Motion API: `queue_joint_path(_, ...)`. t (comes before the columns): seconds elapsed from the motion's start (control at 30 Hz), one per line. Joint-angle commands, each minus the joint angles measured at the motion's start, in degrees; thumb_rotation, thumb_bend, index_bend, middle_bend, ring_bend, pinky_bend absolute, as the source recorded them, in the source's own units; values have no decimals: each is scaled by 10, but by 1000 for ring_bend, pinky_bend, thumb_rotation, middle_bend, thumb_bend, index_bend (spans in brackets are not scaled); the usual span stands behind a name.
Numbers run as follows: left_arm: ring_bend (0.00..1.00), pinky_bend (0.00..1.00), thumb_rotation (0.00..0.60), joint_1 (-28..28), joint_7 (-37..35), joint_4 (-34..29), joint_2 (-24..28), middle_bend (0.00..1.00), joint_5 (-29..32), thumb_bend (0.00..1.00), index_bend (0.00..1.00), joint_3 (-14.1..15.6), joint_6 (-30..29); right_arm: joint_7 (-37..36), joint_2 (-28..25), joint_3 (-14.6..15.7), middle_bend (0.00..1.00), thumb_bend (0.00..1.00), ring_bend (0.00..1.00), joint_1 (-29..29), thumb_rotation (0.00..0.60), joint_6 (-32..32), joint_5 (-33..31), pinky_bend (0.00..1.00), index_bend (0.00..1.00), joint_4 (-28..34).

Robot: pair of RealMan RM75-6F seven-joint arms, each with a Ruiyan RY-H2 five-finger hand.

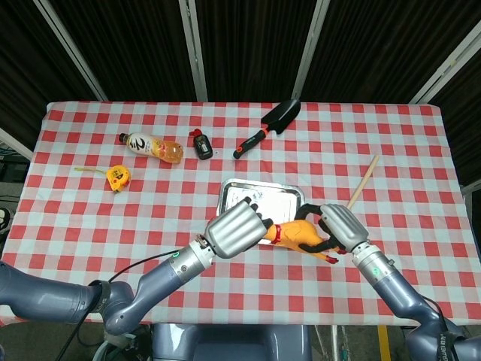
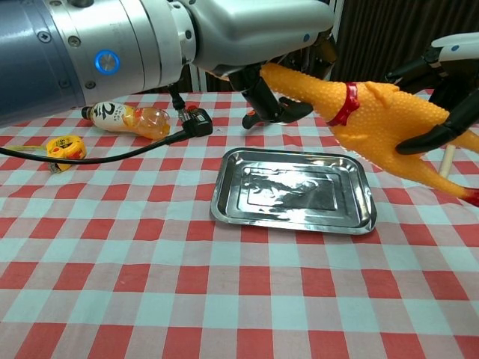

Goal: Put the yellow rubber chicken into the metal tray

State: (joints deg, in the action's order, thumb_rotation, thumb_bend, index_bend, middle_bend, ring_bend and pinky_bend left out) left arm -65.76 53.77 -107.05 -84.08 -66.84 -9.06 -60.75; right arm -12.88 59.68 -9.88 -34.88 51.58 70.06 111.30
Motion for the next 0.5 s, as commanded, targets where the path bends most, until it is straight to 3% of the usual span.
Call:
queue_joint_path(0.03,631,653,600,2,-4,3,-1,717,-5,695,635,0,-2,-5,-14,6,726,634,600,2,600,-11,13,632,696,7)
queue_joint_path(0.13,630,653,600,6,-12,8,-2,717,-13,695,635,1,-4,-22,-31,11,454,355,340,2,600,-26,30,393,336,11)
queue_joint_path(0.23,630,653,600,12,-26,14,-2,716,-25,695,635,4,-6,-44,-51,17,227,195,155,2,600,-43,56,244,60,10)
queue_joint_path(0.37,630,653,600,19,-43,25,-4,716,-43,695,635,10,-8,-77,-69,21,57,82,26,4,600,-52,86,155,0,9)
queue_joint_path(0.5,630,653,600,28,-61,36,-9,716,-69,694,635,15,-14,-102,-83,29,0,49,0,7,600,-52,120,113,0,6)
